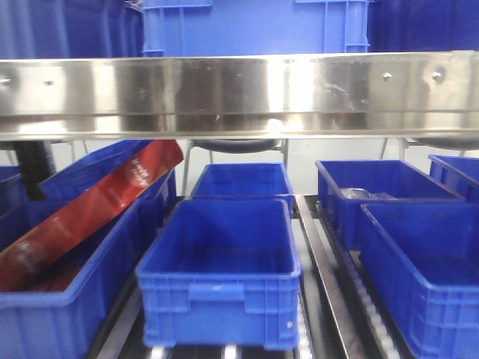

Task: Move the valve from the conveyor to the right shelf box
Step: 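Move both held valves over the blue bins on the shelf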

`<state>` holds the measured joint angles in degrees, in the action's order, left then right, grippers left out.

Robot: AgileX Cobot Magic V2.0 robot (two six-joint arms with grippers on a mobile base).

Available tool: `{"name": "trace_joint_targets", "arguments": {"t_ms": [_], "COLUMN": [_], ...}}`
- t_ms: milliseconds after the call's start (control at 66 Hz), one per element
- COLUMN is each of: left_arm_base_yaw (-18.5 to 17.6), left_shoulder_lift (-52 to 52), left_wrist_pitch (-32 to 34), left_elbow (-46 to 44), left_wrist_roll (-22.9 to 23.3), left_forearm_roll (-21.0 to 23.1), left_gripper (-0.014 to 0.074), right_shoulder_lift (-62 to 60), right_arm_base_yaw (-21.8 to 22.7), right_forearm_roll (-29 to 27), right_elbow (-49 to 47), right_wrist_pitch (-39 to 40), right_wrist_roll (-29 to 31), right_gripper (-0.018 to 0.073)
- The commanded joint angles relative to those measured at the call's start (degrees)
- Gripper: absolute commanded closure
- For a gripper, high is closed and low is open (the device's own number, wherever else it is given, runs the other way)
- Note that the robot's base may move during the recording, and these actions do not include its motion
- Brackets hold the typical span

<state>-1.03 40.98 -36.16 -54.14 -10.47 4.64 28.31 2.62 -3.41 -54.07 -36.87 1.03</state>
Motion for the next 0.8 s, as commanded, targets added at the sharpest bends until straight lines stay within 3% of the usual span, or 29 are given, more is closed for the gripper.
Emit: {"name": "trace_joint_targets", "arguments": {"t_ms": [0,787], "left_arm_base_yaw": [-0.22,-0.22], "left_shoulder_lift": [-0.30,-0.30], "left_wrist_pitch": [2.64,2.64], "left_elbow": [-0.35,-0.35], "left_wrist_roll": [-0.01,-0.01], "left_forearm_roll": [0.30,0.30], "left_gripper": [0.0707,0.0707], "right_shoulder_lift": [-0.29,-0.29], "right_arm_base_yaw": [0.31,0.31], "right_forearm_roll": [0.35,0.35], "right_elbow": [-0.46,-0.46], "right_wrist_pitch": [4.39,4.39], "right_wrist_roll": [0.54,0.54], "right_gripper": [0.0721,0.0721]}}
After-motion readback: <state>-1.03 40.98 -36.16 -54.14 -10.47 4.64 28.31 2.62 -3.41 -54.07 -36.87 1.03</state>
